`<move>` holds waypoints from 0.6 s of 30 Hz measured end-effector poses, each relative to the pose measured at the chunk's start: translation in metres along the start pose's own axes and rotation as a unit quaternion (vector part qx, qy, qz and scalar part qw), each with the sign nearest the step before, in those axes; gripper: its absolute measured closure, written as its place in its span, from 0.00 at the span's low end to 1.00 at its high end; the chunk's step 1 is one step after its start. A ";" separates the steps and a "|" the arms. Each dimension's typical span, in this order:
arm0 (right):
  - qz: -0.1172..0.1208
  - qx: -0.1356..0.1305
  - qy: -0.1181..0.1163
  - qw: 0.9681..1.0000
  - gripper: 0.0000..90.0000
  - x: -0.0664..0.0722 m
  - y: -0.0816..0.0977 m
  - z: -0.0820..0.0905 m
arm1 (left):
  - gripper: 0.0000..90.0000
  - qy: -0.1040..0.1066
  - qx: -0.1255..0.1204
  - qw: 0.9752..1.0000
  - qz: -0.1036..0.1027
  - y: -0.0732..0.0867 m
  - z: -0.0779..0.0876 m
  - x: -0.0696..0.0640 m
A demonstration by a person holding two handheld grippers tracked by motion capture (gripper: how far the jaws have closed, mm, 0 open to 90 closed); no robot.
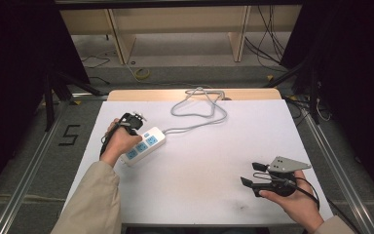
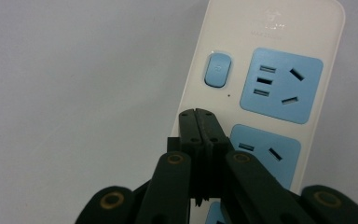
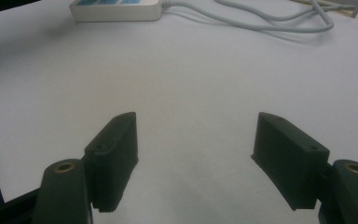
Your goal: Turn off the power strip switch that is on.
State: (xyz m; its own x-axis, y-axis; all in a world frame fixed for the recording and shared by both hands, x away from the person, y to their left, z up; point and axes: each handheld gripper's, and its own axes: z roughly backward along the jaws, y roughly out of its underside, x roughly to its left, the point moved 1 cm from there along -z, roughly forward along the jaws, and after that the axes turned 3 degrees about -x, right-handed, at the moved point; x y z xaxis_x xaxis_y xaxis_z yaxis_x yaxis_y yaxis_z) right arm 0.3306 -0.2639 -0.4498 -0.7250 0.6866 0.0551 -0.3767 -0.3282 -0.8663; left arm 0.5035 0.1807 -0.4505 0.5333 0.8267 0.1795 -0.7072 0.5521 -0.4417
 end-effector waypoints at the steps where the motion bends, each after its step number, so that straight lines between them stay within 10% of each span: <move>1: 0.000 0.001 0.000 1.000 0.34 0.000 0.000 0.000 | 1.00 0.000 0.000 1.000 0.000 0.000 0.000 0.000; 18: 0.002 0.000 0.001 1.000 0.34 0.000 0.000 0.001 | 1.00 -0.005 0.002 1.000 -0.001 0.000 0.000 -0.001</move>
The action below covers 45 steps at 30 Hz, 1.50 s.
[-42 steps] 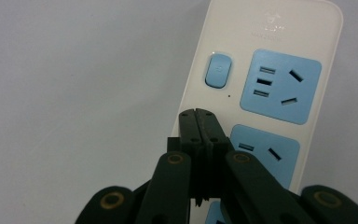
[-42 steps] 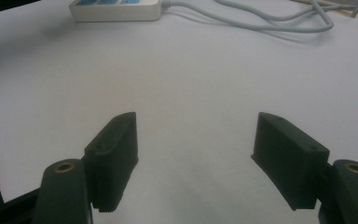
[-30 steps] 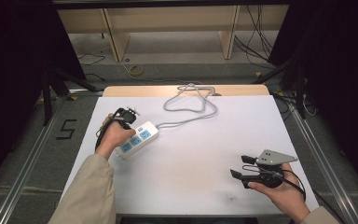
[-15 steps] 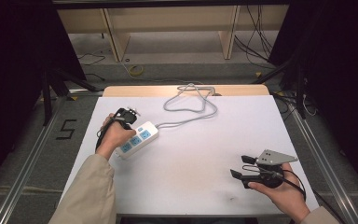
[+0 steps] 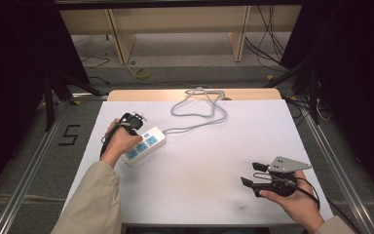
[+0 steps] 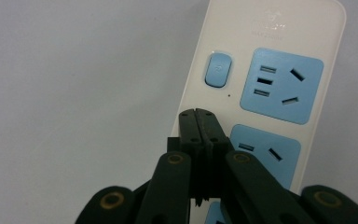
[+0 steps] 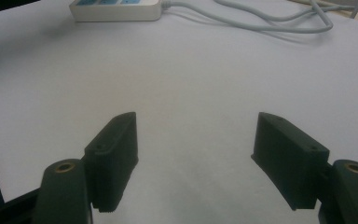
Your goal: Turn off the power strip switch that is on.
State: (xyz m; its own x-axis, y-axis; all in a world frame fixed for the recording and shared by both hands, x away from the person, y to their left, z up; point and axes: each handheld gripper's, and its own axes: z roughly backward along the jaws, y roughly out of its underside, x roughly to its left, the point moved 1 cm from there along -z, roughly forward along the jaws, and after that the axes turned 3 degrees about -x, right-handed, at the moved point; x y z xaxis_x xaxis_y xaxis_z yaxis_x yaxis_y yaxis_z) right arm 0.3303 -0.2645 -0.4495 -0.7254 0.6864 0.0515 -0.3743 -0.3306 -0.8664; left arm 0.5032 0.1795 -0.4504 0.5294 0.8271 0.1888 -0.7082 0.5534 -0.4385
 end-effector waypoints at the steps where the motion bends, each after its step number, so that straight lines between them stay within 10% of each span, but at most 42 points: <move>1: -0.001 0.000 0.000 1.000 0.34 0.000 0.000 0.000 | 1.00 0.000 0.000 1.000 0.000 0.000 0.000 0.000; 45: -0.001 -0.003 0.001 1.000 0.34 -0.001 0.000 0.000 | 1.00 0.004 -0.007 1.000 0.004 0.001 0.000 0.001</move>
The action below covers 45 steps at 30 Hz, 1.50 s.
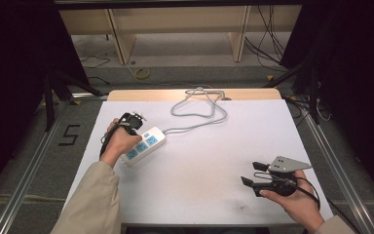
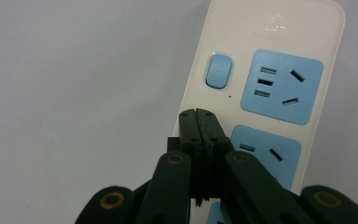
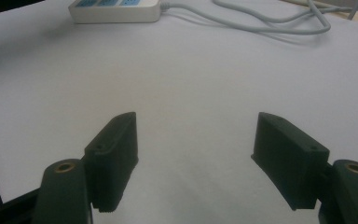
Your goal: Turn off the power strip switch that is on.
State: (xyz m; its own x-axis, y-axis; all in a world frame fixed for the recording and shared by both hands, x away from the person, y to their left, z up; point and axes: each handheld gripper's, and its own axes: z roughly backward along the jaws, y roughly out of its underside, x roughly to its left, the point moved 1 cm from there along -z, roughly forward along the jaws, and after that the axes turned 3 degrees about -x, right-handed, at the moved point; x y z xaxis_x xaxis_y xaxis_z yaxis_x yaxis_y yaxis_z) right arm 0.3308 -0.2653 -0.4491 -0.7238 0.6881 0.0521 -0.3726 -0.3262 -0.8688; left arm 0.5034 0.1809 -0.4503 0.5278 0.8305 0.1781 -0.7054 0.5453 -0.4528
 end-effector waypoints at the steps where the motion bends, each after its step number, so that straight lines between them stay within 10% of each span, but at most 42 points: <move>1: 0.000 0.000 0.000 1.000 0.35 0.000 0.000 0.000 | 1.00 0.000 -0.001 1.000 0.000 0.000 0.000 0.000; 45: -0.002 -0.002 -0.001 1.000 0.34 -0.001 0.000 0.000 | 1.00 -0.009 -0.069 0.998 0.006 0.001 0.024 0.004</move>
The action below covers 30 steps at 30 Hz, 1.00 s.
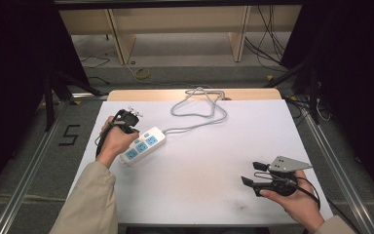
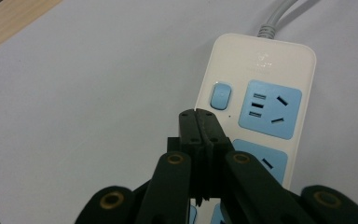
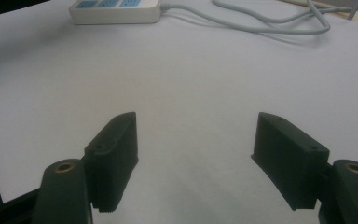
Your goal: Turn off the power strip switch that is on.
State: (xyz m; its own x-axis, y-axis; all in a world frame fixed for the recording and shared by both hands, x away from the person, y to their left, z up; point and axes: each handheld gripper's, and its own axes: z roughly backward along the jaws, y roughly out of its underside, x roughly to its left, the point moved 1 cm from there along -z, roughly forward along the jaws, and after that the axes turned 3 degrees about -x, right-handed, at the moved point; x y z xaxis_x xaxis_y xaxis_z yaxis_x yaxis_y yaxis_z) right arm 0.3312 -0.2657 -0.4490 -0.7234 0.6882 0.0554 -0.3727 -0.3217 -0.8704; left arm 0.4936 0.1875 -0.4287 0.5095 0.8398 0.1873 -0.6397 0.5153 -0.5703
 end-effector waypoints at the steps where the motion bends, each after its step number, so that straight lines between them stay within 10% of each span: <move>1: 0.000 0.000 0.000 1.000 0.34 0.000 0.000 0.000 | 1.00 -0.001 0.000 1.000 -0.001 0.000 0.001 0.000; 30: -0.003 -0.002 0.001 1.000 0.34 -0.001 0.000 0.002 | 1.00 0.024 -0.057 0.998 -0.008 0.002 0.025 -0.014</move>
State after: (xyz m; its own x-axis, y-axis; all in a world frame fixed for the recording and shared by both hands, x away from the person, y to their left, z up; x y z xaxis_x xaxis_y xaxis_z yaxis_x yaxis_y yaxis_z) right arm 0.3307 -0.2675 -0.4479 -0.7199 0.6916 0.0589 -0.3743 -0.3153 -0.8721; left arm 0.4711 0.1808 -0.4125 0.5484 0.8207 0.1605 -0.5623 0.5039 -0.6557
